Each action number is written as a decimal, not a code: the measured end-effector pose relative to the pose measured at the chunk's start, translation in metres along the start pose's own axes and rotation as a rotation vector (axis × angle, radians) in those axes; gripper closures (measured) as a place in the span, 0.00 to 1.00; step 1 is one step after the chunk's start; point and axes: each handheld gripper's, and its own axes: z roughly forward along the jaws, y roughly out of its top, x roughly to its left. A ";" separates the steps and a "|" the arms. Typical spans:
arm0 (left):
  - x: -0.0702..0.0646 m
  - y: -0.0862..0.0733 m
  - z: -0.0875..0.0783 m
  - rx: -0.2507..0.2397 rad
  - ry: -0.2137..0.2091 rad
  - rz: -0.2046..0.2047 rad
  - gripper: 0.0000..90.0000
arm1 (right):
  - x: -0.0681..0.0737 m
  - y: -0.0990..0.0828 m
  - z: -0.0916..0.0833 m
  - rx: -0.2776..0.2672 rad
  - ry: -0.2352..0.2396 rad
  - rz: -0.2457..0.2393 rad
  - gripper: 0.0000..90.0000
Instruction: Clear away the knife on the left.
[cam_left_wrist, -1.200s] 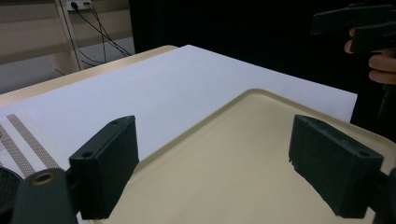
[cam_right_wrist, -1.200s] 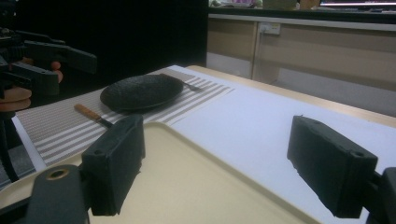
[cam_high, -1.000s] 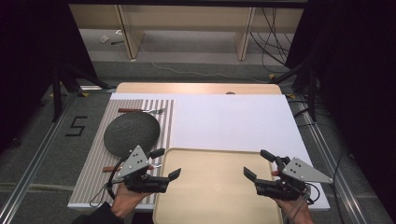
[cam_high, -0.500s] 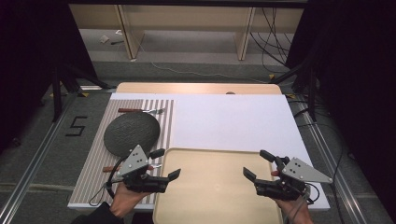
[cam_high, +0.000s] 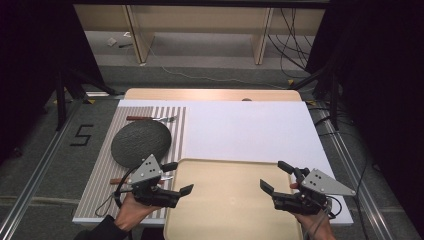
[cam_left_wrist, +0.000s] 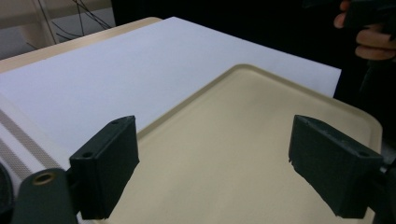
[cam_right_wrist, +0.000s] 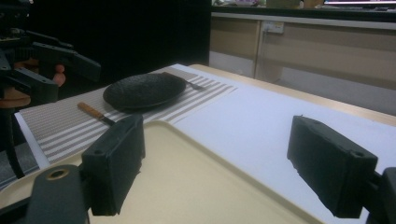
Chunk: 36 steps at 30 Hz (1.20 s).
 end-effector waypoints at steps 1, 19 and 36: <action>0.001 0.000 0.000 0.007 0.001 -0.001 0.18 | 0.000 0.000 0.000 0.000 0.000 0.000 0.22; 0.014 -0.003 -0.002 0.176 0.023 0.018 0.17 | 0.000 0.000 0.000 0.000 0.001 -0.002 0.22; 0.026 -0.008 -0.006 0.363 0.075 0.062 0.18 | 0.000 0.000 0.000 0.003 0.004 -0.002 0.22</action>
